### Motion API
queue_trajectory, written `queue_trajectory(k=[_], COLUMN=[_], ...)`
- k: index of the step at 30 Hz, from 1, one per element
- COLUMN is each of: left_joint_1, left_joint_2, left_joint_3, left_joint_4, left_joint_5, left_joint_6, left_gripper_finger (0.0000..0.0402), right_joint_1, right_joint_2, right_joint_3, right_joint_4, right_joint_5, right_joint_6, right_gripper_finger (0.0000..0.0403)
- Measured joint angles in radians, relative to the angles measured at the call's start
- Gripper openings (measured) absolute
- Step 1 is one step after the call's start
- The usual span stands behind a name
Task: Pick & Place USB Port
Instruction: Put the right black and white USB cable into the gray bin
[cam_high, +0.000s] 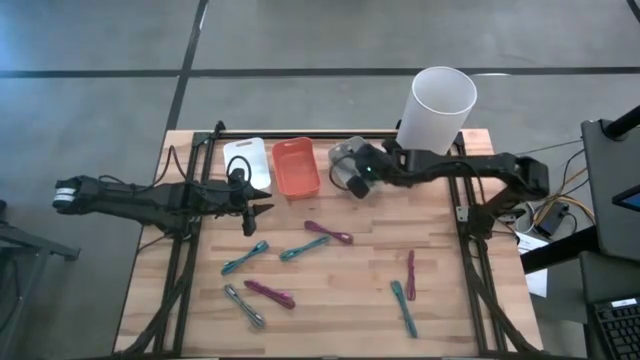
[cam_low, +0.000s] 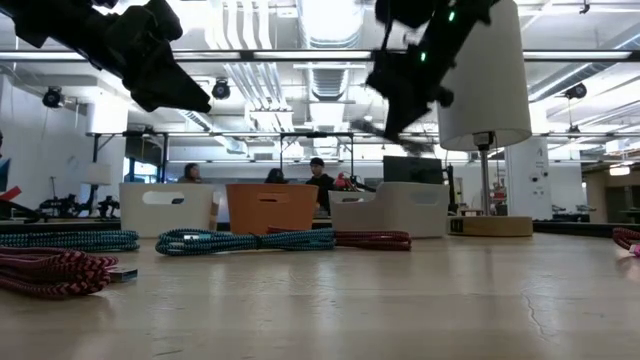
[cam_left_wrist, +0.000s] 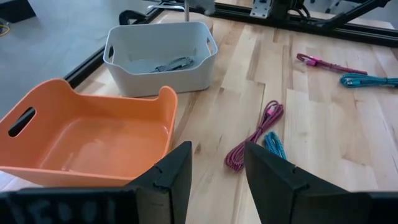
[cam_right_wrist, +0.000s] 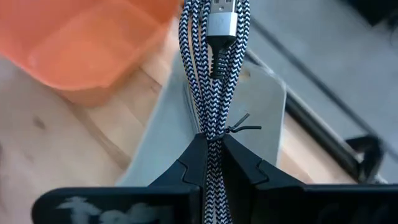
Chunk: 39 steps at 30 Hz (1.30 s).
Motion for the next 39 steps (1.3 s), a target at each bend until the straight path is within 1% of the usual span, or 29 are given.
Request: queue_trajectory(k=[7,9,15,19,32,35,39], left_joint_1=[0.0,0.0,0.0,0.0,0.0,0.0,0.0], left_joint_2=[0.0,0.0,0.0,0.0,0.0,0.0,0.0], left_joint_3=[0.0,0.0,0.0,0.0,0.0,0.0,0.0], left_joint_4=[0.001,0.001,0.001,0.001,0.001,0.001,0.001], left_joint_5=[0.0,0.0,0.0,0.0,0.0,0.0,0.0], left_joint_6=[0.0,0.0,0.0,0.0,0.0,0.0,-0.002], left_gripper_finger=[0.0147,0.0147,0.0147,0.0147,0.0147,0.0147,0.0147], right_joint_1=[-0.079,-0.094,-0.119,-0.119,-0.124,-0.124,-0.124], right_joint_2=[0.115,0.148,0.225,0.234,0.229,0.229,0.229], right_joint_3=[-0.01,-0.01,-0.01,-0.01,-0.01,-0.01,-0.01], right_joint_4=[0.125,0.156,0.163,0.164,0.119,0.119,0.119], right_joint_5=[-0.009,-0.029,-0.072,-0.119,-0.119,-0.119,-0.119], right_joint_6=[-0.044,-0.049,0.027,0.028,0.023,0.015,0.003], right_gripper_finger=[0.0029,0.0029,0.0029,0.0029,0.0031,0.0043,0.0072])
